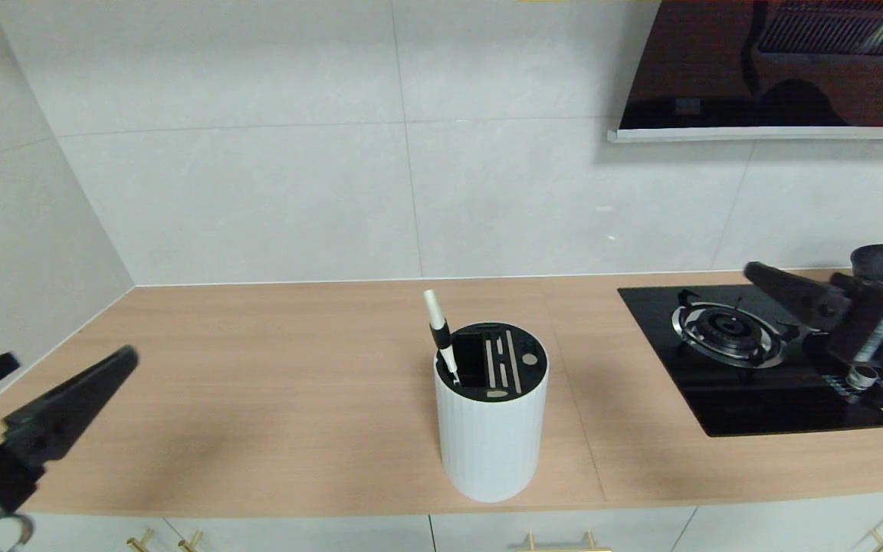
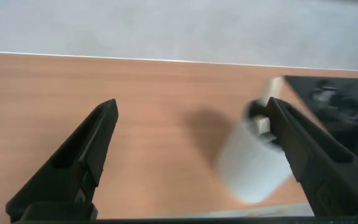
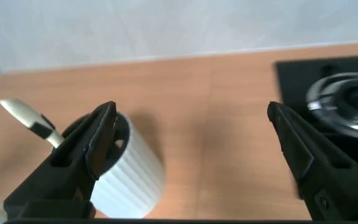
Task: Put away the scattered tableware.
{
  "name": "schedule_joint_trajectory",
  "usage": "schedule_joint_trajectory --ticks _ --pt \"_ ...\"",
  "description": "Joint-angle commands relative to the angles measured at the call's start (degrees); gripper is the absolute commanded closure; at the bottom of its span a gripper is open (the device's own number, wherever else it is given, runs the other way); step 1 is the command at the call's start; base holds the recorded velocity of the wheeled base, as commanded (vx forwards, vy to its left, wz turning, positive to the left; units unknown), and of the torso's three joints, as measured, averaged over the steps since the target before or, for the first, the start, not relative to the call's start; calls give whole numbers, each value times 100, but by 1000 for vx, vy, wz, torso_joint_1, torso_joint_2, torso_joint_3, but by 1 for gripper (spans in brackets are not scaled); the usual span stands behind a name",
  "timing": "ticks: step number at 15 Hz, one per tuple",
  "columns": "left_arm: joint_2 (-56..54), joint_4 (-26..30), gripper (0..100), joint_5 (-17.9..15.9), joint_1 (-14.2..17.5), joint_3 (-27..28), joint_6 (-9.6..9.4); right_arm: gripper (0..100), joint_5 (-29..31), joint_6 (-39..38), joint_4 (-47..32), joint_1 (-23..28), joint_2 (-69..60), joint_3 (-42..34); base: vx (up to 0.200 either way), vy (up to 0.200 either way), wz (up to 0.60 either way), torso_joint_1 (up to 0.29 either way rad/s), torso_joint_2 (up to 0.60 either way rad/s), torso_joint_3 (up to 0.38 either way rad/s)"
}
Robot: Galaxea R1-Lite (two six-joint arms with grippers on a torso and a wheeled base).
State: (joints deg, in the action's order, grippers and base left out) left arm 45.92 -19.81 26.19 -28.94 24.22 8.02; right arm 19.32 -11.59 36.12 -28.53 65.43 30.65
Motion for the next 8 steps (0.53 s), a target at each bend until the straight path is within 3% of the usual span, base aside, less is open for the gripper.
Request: schedule_joint_trajectory --ticks 1,3,7,8 --pt "-1806 584 0 -52 723 -462 -363 0 28 817 -299 998 -2333 -894 0 0 0 0 0 0" --pt "-2395 856 0 -78 1198 -471 -609 0 -51 1186 -817 1622 -3414 -894 0 0 0 0 0 0" --pt "-3511 997 0 -316 1971 -735 -1259 0 -60 1880 -2241 2053 -5374 -867 0 0 0 0 0 0" --pt "-3757 1058 0 -325 2112 -840 -1303 0 -78 2003 -2531 2185 -5699 -867 0 0 0 0 0 0"
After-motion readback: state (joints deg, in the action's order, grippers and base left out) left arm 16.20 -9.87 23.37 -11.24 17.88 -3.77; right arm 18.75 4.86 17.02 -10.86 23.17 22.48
